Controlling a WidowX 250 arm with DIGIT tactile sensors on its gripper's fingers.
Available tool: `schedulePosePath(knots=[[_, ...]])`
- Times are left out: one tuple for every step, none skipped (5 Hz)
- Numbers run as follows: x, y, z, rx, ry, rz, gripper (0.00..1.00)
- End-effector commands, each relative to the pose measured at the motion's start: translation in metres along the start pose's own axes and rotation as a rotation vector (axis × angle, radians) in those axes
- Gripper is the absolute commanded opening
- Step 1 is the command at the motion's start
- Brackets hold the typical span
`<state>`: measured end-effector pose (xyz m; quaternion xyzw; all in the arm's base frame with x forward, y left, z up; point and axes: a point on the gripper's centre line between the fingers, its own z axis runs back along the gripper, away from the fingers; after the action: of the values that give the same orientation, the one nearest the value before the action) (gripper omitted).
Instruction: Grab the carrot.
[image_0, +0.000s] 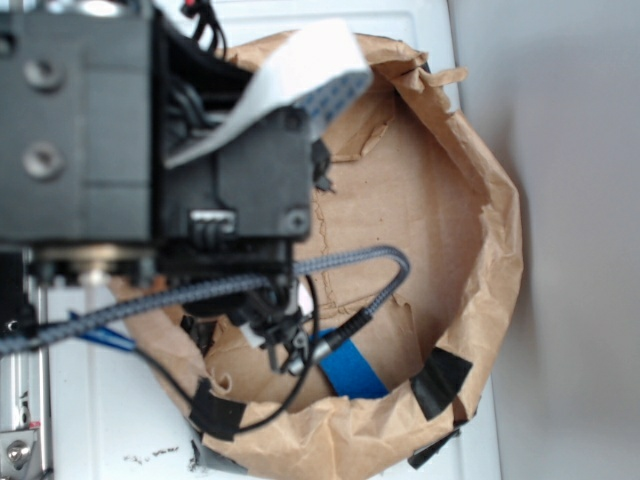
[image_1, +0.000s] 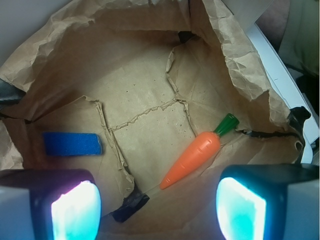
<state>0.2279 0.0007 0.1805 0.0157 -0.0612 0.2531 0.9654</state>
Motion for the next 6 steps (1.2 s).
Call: schedulePosePath(knots=[[0.013, 0.011, -0.022, 0.012, -0.024, 0.1, 1.0], [0.031, 0.023, -0.044, 0.024, -0.02, 0.147, 1.0], [0.049, 0.034, -0.067, 0.031, -0.003, 0.301, 1.0], [0.049, 0.046, -0.08, 0.077, 0.027, 0.41, 1.0], [0.041, 0.041, -0.094, 0.113, 0.005, 0.44, 1.0], [0.034, 0.026, -0.088, 0.125, -0.009, 0.433, 1.0]])
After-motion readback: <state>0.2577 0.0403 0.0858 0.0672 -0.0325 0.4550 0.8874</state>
